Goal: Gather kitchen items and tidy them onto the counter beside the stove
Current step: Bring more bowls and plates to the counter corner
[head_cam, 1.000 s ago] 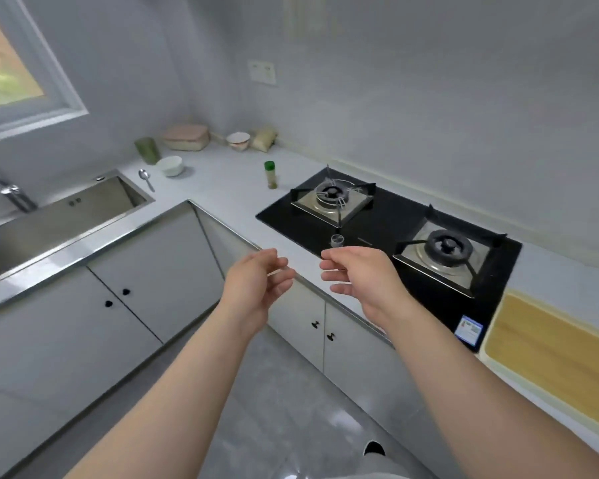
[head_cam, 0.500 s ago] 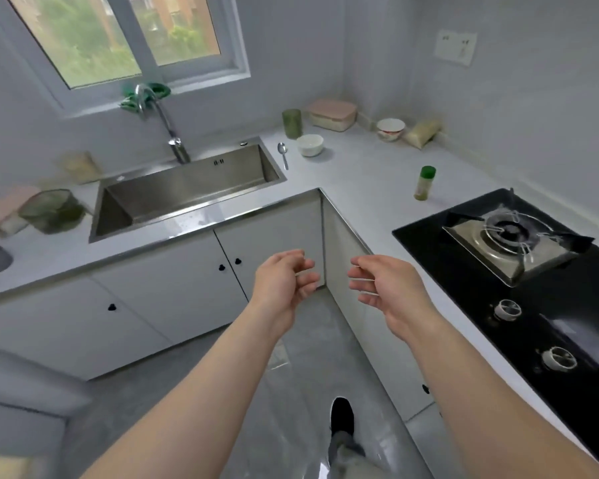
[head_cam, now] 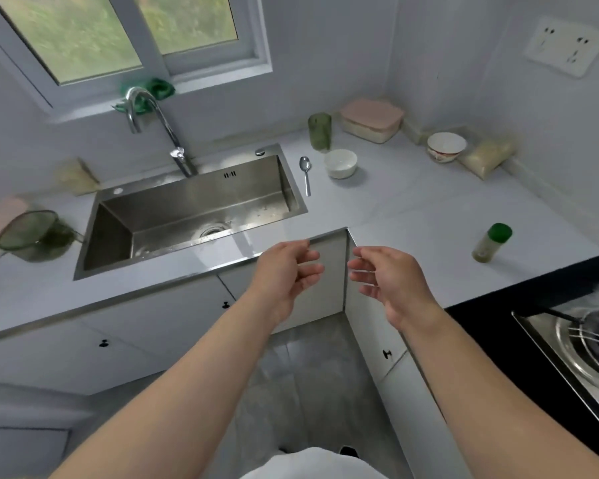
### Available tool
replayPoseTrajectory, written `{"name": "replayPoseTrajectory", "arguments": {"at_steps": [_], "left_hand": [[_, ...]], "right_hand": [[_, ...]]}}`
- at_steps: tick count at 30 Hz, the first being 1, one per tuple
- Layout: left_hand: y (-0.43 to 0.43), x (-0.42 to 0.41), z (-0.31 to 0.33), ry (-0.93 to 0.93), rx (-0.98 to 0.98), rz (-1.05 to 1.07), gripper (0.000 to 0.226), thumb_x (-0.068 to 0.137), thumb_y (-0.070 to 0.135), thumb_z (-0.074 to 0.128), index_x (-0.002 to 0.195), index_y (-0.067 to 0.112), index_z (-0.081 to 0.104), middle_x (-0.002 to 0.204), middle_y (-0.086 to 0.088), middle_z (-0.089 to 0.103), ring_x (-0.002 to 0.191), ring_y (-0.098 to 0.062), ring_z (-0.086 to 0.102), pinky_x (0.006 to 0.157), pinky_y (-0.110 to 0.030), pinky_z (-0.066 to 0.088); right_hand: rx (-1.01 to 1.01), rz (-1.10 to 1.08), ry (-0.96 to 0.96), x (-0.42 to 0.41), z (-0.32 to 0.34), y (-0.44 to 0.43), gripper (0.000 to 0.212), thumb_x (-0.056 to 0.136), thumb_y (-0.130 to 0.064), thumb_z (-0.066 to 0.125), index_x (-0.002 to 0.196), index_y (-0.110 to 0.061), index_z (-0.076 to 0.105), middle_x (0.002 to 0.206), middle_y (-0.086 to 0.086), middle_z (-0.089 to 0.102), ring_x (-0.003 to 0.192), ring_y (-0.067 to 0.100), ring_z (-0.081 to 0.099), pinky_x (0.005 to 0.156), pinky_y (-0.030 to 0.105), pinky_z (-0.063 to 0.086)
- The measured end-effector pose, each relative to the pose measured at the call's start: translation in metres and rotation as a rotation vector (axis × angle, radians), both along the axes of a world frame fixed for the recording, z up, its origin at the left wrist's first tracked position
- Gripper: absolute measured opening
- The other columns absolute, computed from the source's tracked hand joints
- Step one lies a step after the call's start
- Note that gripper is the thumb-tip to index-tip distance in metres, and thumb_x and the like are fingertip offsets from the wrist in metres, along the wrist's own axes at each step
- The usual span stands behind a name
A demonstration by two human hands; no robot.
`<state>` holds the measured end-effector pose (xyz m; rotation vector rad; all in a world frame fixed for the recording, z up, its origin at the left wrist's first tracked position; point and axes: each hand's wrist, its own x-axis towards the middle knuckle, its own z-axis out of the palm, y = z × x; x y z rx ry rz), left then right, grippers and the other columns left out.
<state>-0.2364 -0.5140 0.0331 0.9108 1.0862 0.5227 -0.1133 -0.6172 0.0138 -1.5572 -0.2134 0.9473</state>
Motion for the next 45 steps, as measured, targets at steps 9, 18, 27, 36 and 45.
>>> {"name": "replayPoseTrajectory", "arguments": {"at_steps": [9,18,27,36,45], "left_hand": [[0.136,0.106,-0.040,0.027,-0.146,-0.079,0.012,0.099,0.013,0.051,0.104,0.005,0.059,0.092,-0.010,0.067,0.070,-0.021,0.067,0.057,-0.028,0.053],[0.279,0.217,-0.073,0.170,-0.254,-0.349,0.033,0.104,0.021,0.044,0.132,0.002,0.041,0.110,-0.020,0.059,0.076,-0.028,0.067,0.060,-0.033,0.055],[0.339,0.298,-0.113,0.246,-0.360,-0.401,0.052,0.100,0.030,0.052,0.143,0.009,0.030,0.127,-0.028,0.056,0.079,-0.034,0.069,0.073,-0.040,0.058],[0.365,0.343,-0.144,0.349,-0.283,-0.374,0.034,0.102,0.012,0.035,0.134,0.004,0.038,0.105,-0.026,0.059,0.071,-0.032,0.062,0.078,-0.044,0.060],[0.380,0.361,-0.158,0.527,-0.212,-0.326,0.024,0.096,0.009,0.034,0.119,0.005,0.040,0.092,-0.018,0.069,0.079,-0.033,0.071,0.092,-0.030,0.053]], "right_hand": [[-0.075,-0.158,-0.056,0.077,-0.014,0.099,0.015,0.096,-0.019,0.057,0.097,-0.010,0.069,0.086,0.009,0.072,0.073,0.020,0.066,0.064,0.032,0.049],[-0.189,-0.420,-0.053,0.133,-0.019,0.185,0.016,0.098,-0.021,0.053,0.100,-0.015,0.067,0.092,0.008,0.073,0.077,0.020,0.066,0.064,0.030,0.049],[-0.292,-0.589,-0.004,0.170,-0.030,0.199,0.017,0.098,-0.018,0.050,0.101,-0.014,0.066,0.090,0.009,0.074,0.074,0.020,0.066,0.064,0.031,0.050],[-0.282,-0.644,0.096,0.257,-0.045,0.221,0.021,0.100,-0.026,0.049,0.114,-0.013,0.059,0.092,0.009,0.074,0.071,0.020,0.065,0.059,0.030,0.049],[-0.246,-0.724,0.275,0.383,-0.086,0.265,0.017,0.104,-0.025,0.042,0.116,-0.015,0.048,0.088,0.010,0.069,0.072,0.022,0.064,0.063,0.031,0.047]]}}
